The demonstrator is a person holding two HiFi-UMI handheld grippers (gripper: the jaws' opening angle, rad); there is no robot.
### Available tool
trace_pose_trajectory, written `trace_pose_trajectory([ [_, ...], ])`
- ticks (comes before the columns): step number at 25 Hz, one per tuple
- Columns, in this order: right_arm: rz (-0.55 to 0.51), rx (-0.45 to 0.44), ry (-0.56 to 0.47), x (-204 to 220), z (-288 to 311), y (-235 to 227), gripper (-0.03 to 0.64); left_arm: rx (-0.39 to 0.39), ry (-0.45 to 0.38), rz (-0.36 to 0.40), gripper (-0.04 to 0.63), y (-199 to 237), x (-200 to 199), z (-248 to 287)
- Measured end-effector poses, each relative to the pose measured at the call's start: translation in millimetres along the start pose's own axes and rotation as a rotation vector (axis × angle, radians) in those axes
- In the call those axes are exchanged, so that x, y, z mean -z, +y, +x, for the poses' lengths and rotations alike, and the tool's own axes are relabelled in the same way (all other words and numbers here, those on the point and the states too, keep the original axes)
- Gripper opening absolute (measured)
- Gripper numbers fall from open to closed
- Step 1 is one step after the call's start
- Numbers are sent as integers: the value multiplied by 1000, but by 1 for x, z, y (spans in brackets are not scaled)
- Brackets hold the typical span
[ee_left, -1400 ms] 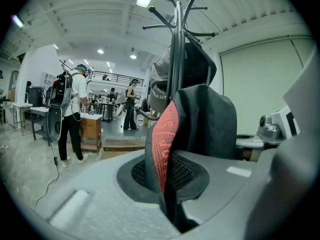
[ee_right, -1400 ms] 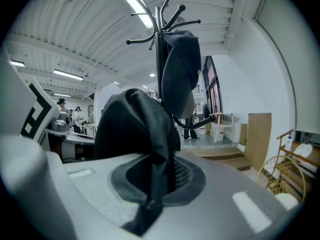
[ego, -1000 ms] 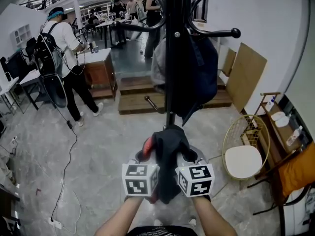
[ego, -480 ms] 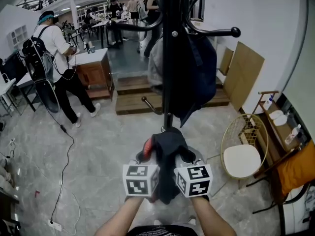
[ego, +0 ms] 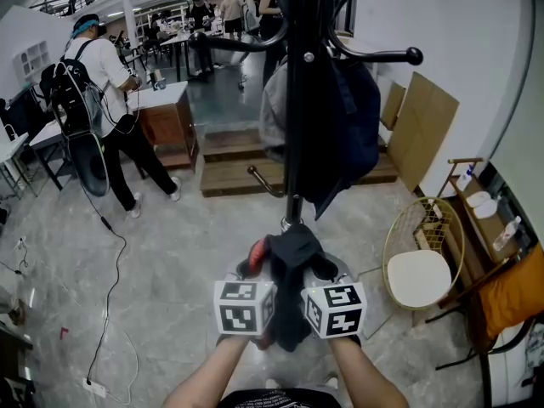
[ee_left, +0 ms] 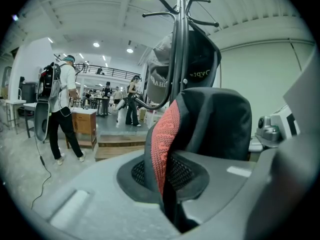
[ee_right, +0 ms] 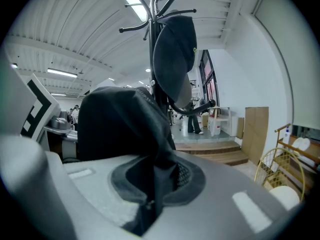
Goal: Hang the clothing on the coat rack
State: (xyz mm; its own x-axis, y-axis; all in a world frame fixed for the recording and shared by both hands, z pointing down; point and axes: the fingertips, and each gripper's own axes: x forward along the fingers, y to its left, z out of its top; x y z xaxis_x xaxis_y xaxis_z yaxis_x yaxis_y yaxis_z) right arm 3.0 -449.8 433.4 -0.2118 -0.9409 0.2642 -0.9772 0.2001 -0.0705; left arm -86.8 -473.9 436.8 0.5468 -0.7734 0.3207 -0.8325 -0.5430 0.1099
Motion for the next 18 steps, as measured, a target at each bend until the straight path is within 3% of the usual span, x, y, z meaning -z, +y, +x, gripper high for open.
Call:
trace_pose_trajectory([
  [18,28,-11,23,9,8,2,21,13,22,3,12,4,6,8],
])
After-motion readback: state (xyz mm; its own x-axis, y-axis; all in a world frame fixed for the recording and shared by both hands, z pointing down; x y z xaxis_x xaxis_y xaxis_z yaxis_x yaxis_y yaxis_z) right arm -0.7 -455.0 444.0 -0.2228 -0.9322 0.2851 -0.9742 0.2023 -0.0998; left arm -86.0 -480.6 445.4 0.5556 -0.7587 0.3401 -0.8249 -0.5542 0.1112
